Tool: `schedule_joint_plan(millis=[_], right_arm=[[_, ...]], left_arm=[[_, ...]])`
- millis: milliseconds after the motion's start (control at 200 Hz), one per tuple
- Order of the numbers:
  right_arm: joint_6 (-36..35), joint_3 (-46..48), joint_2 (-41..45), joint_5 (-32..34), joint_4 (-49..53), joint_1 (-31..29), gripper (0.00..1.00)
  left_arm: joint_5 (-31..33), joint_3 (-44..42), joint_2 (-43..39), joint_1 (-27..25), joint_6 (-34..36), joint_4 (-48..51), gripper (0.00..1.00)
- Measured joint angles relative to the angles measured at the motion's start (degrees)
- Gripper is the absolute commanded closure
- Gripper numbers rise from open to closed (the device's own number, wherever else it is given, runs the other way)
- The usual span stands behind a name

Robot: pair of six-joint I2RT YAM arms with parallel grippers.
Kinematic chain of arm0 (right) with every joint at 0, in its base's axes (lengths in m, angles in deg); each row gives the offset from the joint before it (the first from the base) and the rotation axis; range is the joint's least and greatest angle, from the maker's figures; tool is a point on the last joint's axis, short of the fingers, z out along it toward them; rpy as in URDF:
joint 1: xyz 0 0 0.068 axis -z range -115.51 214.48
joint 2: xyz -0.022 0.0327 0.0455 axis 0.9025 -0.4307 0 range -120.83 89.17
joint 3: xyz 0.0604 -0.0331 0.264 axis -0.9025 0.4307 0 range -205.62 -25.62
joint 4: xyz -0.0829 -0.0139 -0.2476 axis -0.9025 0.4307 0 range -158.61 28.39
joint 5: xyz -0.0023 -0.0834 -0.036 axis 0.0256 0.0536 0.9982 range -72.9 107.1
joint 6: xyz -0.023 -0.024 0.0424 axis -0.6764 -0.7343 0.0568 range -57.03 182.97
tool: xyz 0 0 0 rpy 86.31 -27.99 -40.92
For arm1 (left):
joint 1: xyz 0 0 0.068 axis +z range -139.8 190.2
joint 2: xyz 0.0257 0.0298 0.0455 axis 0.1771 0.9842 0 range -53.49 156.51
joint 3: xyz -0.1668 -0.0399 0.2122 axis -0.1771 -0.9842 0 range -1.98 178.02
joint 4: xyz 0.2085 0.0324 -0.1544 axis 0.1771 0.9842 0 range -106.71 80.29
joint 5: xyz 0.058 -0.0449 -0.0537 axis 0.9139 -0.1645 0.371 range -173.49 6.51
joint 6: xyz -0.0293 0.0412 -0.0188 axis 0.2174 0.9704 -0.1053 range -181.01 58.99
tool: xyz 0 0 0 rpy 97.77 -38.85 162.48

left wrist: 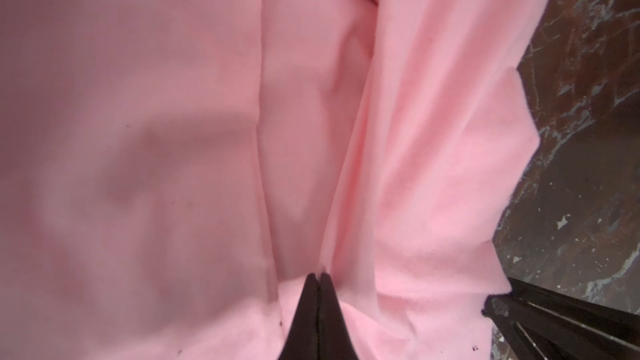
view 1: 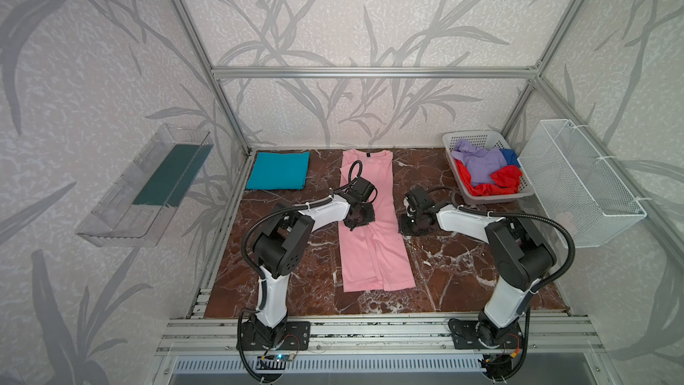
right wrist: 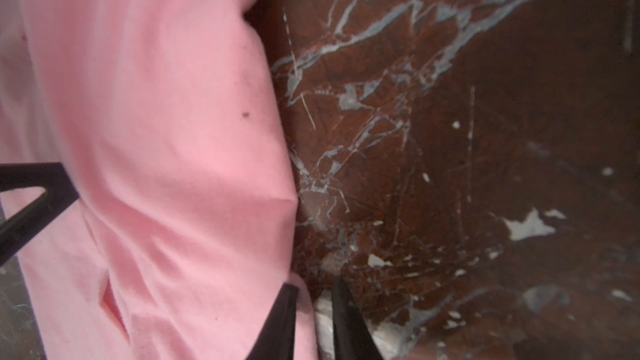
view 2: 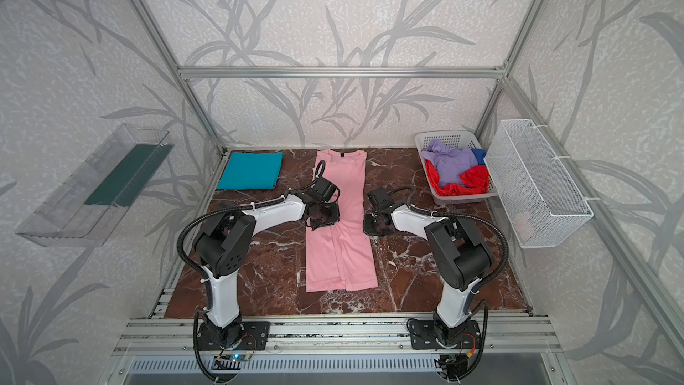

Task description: Fold and stack the t-shirts

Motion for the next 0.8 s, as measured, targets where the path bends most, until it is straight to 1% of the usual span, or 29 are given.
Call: schedule_joint_plan(millis=[70, 135, 275, 395, 435, 520, 585, 655, 740, 800], right_arm=[[0.0, 0.1, 0.0, 0.0, 0.0, 0.0, 0.78], [0.1, 0.3, 0.2, 0.0, -0.2, 0.0, 0.78], [0.2, 2.0, 1.8, 0.5, 0.0, 0.3, 0.78], [0.3, 5.4, 5.6, 1.2, 1.2, 0.3, 0.77], [0.5, 7.0, 7.5, 1.3, 1.5, 0.3, 0.75], [1.4, 10.8, 12.2, 1.6, 2.0, -0.3, 0.71], [2.2, 13.7, 15.8, 2.1, 2.2, -1.2, 0.65], [3.0, 16.9, 19.5, 2.4, 2.2, -3.4, 0.61], [4.5, 20.4, 23.7, 2.7, 2.4, -6.8, 0.61], [5.5, 22.6, 26.3, 3.2, 2.8, -9.5, 0.61]], left_arm=[[-0.2, 0.0, 0.7, 0.2, -0.2, -0.3, 0.78], [-0.7, 0.0, 0.8, 0.2, -0.2, -0.7, 0.73], [-0.9, -0.2, 0.3, 0.3, -0.4, -0.8, 0.72], [-0.4, -1.8, -2.6, 0.3, -0.4, 0.0, 0.71], [0.0, -2.1, -3.7, 0.3, -0.4, 0.4, 0.71], [0.6, -2.0, -6.1, 0.3, -0.3, 0.9, 0.66], [0.9, -2.0, -7.4, 0.3, -0.2, 1.0, 0.63], [1.1, -1.9, -8.2, 0.3, -0.4, 1.1, 0.63], [1.3, -2.6, -9.3, 0.3, -0.6, 1.4, 0.67], [1.6, -4.6, -11.2, 0.3, -0.9, 1.7, 0.69]])
